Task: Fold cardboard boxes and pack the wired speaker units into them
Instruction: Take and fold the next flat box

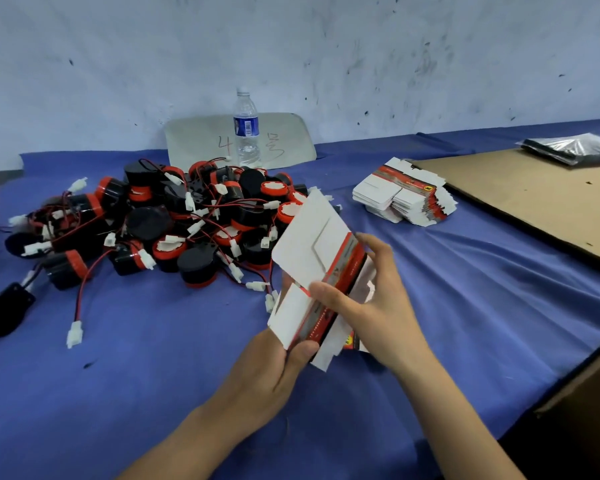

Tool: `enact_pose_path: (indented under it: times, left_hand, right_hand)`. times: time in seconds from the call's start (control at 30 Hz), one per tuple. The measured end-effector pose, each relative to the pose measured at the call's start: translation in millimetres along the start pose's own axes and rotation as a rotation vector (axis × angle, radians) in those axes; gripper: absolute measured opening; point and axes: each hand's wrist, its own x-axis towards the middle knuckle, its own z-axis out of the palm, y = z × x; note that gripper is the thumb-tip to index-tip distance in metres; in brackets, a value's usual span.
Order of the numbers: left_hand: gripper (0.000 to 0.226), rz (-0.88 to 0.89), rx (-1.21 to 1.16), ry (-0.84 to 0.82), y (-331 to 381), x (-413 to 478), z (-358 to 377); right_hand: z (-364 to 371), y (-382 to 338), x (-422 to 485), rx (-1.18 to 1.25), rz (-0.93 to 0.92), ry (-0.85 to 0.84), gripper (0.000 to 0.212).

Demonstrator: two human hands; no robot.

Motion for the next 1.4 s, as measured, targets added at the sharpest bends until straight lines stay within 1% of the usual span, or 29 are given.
enact_pose_path:
  times: [0.03,0.1,0.17,0.23,0.3,0.33,0.37,0.4,0.43,0.5,0.53,0.57,0.6,0.67,0.7,0.77,0.8,0.87,0.93,0.97,1.03,1.1,1.13,1.2,1.23,1.3,1.33,1.4]
  left_hand:
    - [0.054,0.03,-0.001,-0.015,2,1,1]
    - [0.074,0.138,-0.022,-0.013,4,3,1]
    - [0.081,0.218,-0.098,0.047,13,6,-1]
    - [0.1,0.273,-0.14,0.182,18,6,-2]
    - [0.11,0.305,-0.119,0.356,14,9,-5]
    - [0.114,0.245,-0.139,0.445,12,12,-9]
    - [0.119,0.154,-0.167,0.524,10,15,-13]
    - [0.117,0.094,-0.178,0.567,6,17,-17]
    - [0.112,0.071,-0.18,0.581,2,17,-20]
    - [0.102,0.034,-0.173,0.575,-5,17,-26]
    - [0.096,0.016,-0.174,0.569,-8,19,-28]
    - [0.087,0.006,-0.186,0.561,-9,21,-27]
    - [0.075,0.007,-0.2,0.55,-9,22,-27]
    - [0.051,0.033,-0.171,0.528,-9,21,-26]
    - [0.043,0.052,-0.127,0.515,-8,19,-26]
    - [0.035,0.112,-0.058,0.492,-8,16,-26]
    - [0.037,0.137,-0.055,0.479,-7,16,-27]
    - [0.049,0.18,-0.008,0.43,-6,18,-28]
    - [0.065,0.257,0.187,0.339,-6,21,-29]
    - [0.068,0.305,0.277,0.267,-7,22,-28]
    - [0.066,0.377,0.424,0.155,-9,21,-24]
    - [0.064,0.408,0.456,0.14,-11,20,-20]
    - [0.063,0.412,0.416,0.14,-12,20,-18]
    - [0.063,0.36,0.21,0.129,-13,19,-17]
    - [0.064,0.309,0.077,0.133,-14,18,-16]
    - [0.07,0.206,-0.108,0.186,-13,18,-17]
    - [0.072,0.179,-0.146,0.218,-13,18,-18]
    - [0.07,0.175,-0.147,0.257,-13,18,-19]
  right_hand:
    - [3,0,-2,0.064,-0.02,-0.001,0.067]
    - [10,0,-6,0.168,-0.064,0.005,0.047]
    - [12,-2,-8,0.216,-0.116,-0.007,0.037]
    - [9,-8,-10,0.208,-0.171,-0.064,0.036]
    - [7,-13,-12,0.209,-0.227,-0.199,0.033]
    - [8,-14,-15,0.23,-0.224,-0.286,0.033]
    - [13,-15,-20,0.248,-0.201,-0.367,0.038]
    - [18,-16,-25,0.268,-0.167,-0.433,0.044]
    - [24,-16,-29,0.278,-0.14,-0.465,0.047]
    - [32,-15,-31,0.306,-0.089,-0.45,0.05]
    - [33,-15,-29,0.343,-0.054,-0.402,0.053]
    - [31,-16,-26,0.394,-0.01,-0.322,0.05]
    - [27,-15,-22,0.452,0.042,-0.23,0.041]
    - [17,-10,-12,0.58,0.167,-0.129,0.028]
    - [12,-4,-7,0.66,0.233,-0.122,0.024]
    - [-1,2,3,0.753,0.324,-0.136,0.027]
    - [-7,1,5,0.752,0.339,-0.156,0.028]
    - [-17,5,7,0.707,0.354,-0.21,0.025]
    - [-23,5,8,0.65,0.376,-0.296,0.032]
    - [-25,7,8,0.625,0.382,-0.334,0.039]
    - [-23,5,12,0.535,0.369,-0.405,0.052]
    - [-25,3,6,0.478,0.312,-0.53,0.053]
    - [-23,-1,5,0.484,0.315,-0.563,0.054]
    - [-22,-3,4,0.6,0.312,-0.646,0.067]
    - [-23,0,1,0.635,0.27,-0.685,0.07]
    - [-21,6,0,0.598,0.151,-0.723,0.068]
    - [-18,5,1,0.568,0.095,-0.729,0.068]
    - [-12,4,0,0.518,0.002,-0.686,0.066]
